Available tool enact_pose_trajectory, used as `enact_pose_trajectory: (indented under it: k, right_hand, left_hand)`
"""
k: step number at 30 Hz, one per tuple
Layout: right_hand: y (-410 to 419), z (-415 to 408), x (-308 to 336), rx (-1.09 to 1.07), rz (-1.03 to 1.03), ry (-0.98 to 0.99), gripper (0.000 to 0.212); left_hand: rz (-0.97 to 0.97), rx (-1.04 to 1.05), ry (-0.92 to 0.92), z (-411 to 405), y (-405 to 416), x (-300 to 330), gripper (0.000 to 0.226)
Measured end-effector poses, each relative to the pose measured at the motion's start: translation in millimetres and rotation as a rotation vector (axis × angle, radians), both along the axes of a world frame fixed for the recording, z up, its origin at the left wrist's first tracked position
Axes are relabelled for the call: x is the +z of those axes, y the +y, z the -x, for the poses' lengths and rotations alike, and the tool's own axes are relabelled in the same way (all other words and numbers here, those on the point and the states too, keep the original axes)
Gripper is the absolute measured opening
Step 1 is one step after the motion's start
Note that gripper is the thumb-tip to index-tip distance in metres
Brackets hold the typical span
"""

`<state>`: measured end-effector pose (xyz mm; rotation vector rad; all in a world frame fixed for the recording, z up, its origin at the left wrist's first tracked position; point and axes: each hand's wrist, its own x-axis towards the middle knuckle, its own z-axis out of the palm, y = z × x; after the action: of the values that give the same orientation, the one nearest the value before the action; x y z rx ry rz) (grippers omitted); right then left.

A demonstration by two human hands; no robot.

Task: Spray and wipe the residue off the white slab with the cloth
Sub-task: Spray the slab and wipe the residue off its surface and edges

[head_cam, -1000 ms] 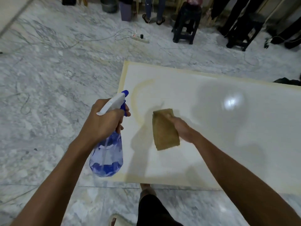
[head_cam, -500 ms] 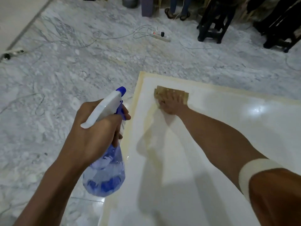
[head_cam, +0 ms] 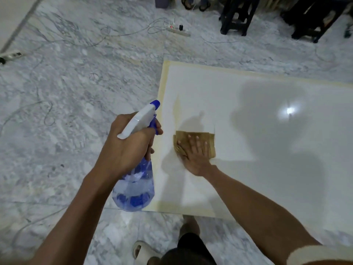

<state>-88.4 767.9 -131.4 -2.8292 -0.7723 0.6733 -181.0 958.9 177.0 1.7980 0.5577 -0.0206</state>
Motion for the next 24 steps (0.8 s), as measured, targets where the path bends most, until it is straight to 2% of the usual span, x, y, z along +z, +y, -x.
enact_pose_trajectory:
  k: [3, 5, 8, 10, 11, 13, 14, 16, 20, 22, 24]
  right_hand:
    - [-15, 89, 7, 0.047, -0.005, 0.073, 0.062]
    - [-20, 135, 12, 0.004, 0.0, 0.108, 0.06]
    - [-19, 164, 29, -0.011, 0.079, 0.212, 0.071]
    - [-15, 165, 54, -0.08, 0.015, 0.341, 0.061]
    - [-13, 158, 72, -0.109, -0.066, 0.428, 0.054]
    - [-15, 139, 106, -0.299, -0.375, 0.612, 0.039]
    - [-19, 123, 119, -0.385, -0.461, 0.653, 0.033]
    - [-24, 80, 139, -0.497, -0.503, 0.665, 0.04]
    - [-9, -23, 162, -0.589, -0.65, 0.586, 0.051]
    - [14, -79, 172, -0.543, -0.686, 0.475, 0.05]
    - [44, -141, 176, -0.429, -0.611, 0.305, 0.042]
  left_hand:
    - [0.011, -0.049, -0.018, 52, -10, 8, 0.021]
    - [0.021, -0.06, -0.026, 75, -12, 14, 0.021]
    - [0.007, -0.102, -0.056, 98, -13, 22, 0.019]
    - [0.024, -0.105, -0.082, 104, -12, 30, 0.02]
    - [0.02, -0.104, -0.093, 105, -11, 35, 0.022]
    - [-0.001, -0.108, -0.102, 101, -6, 43, 0.019]
    - [-0.018, -0.1, -0.104, 98, -4, 48, 0.02]
    - [-0.064, -0.09, -0.125, 87, 2, 53, 0.022]
    - [-0.076, -0.069, -0.142, 48, 21, 56, 0.023]
    - [-0.071, -0.05, -0.151, 23, 34, 55, 0.023]
    - [-0.089, -0.027, -0.148, -6, 47, 49, 0.022]
